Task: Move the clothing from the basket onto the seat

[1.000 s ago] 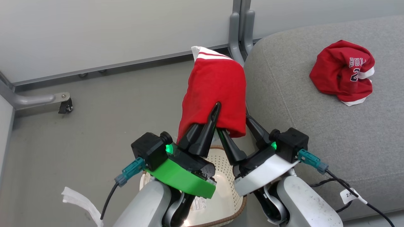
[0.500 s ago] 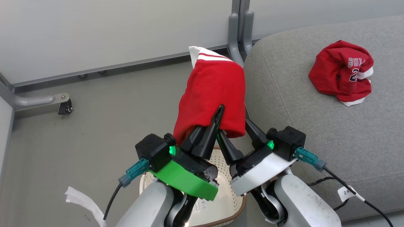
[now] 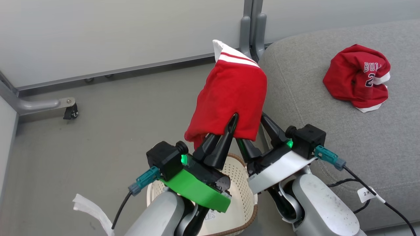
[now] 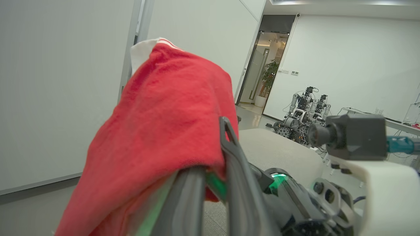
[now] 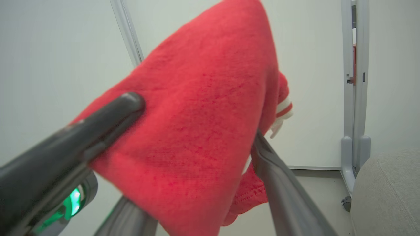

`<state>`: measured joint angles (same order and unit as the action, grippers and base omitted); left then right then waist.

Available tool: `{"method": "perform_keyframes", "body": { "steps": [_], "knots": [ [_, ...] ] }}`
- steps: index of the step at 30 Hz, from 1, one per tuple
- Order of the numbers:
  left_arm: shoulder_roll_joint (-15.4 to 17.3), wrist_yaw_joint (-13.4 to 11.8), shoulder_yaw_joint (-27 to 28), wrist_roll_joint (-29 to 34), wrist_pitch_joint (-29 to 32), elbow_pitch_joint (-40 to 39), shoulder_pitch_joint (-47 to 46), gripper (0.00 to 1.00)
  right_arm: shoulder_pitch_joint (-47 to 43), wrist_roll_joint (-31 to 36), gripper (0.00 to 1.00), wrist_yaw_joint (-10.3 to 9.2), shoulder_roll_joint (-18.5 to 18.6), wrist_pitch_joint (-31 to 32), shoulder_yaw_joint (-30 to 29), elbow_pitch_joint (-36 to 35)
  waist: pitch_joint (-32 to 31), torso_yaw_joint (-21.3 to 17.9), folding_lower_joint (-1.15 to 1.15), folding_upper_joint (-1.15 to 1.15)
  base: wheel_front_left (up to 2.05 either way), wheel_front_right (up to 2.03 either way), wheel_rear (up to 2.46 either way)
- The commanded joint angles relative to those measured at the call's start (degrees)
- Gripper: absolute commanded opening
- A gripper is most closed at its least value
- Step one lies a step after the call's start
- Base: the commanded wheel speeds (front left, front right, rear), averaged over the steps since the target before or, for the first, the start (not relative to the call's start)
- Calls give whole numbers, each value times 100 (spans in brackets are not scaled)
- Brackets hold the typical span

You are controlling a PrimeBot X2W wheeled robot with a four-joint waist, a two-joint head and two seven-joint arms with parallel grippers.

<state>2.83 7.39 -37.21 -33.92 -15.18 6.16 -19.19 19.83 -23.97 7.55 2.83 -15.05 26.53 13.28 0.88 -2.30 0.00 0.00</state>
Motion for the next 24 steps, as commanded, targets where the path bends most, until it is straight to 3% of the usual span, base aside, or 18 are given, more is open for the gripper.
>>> {"method": "perform_keyframes", "body": {
  "steps": [1,4,5,6,7,24],
  "knots": [
    [13,14,-36,-15,7,36,26,0,109,51,100,-12,11,-18,-82,-5,0,6,0,0,0,0,0],
    [14,14,-61,-27,7,66,16,0,100,108,100,-13,10,-18,-85,-7,0,16,0,0,0,0,0],
    [14,14,-66,-28,7,75,11,0,92,109,60,-13,10,-18,-77,-11,0,18,0,0,0,0,0],
    [14,14,-68,-26,7,84,9,0,83,114,10,-13,10,-18,-80,-14,1,20,0,0,0,0,0],
    [15,14,-65,-25,7,91,6,0,76,164,0,-13,10,-18,-93,-35,3,20,0,0,0,0,0],
    [22,13,46,38,5,122,38,0,-119,162,0,-14,21,-18,-219,-153,-6,-35,0,0,0,0,0]
  ]
}}
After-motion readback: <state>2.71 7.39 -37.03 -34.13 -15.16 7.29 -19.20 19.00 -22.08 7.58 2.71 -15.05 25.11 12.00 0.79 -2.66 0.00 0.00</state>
